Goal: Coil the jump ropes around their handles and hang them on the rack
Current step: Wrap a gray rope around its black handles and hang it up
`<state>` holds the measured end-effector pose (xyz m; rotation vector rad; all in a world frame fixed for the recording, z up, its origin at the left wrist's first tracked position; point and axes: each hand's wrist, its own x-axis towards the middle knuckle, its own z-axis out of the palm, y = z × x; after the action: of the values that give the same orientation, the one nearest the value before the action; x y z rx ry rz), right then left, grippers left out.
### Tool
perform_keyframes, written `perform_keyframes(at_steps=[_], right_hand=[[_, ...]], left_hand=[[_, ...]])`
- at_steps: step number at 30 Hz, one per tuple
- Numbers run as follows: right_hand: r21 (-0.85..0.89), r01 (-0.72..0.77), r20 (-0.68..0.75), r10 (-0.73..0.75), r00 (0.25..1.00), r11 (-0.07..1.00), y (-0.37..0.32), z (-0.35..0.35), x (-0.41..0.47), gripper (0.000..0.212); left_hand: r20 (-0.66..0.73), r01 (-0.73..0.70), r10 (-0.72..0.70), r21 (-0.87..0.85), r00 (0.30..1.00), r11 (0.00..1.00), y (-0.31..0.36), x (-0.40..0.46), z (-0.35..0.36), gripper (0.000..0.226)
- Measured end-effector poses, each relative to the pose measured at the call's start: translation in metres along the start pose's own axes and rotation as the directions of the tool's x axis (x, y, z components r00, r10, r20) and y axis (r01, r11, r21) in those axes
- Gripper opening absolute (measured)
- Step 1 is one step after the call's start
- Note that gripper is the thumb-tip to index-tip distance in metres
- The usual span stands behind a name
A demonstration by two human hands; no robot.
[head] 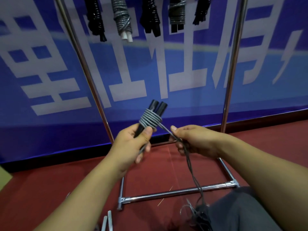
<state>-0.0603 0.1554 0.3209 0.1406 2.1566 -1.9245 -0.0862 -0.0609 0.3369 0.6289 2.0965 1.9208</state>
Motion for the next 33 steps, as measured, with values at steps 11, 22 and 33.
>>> perform_keyframes(at_steps=[11,22,33], right_hand=[[0.104,0.182,-0.194,-0.160,0.968,0.978,-0.001,-0.013,0.007,0.013],[-0.329,0.089,-0.179,-0.155,0.972,0.940,-0.003,-0.019,-0.005,0.021],[-0.258,0.125,-0.123,-0.161,0.979,0.958,-0.005,-0.022,-0.008,0.035]], left_hand=[[-0.145,0.090,-0.099,-0.065,0.985,0.994,-0.008,0.008,-0.010,0.026],[-0.140,0.085,-0.084,-0.002,0.987,0.996,-0.011,0.010,-0.009,0.026],[-0.230,0.129,-0.070,0.249,0.971,0.960,-0.017,0.014,-0.012,0.020]])
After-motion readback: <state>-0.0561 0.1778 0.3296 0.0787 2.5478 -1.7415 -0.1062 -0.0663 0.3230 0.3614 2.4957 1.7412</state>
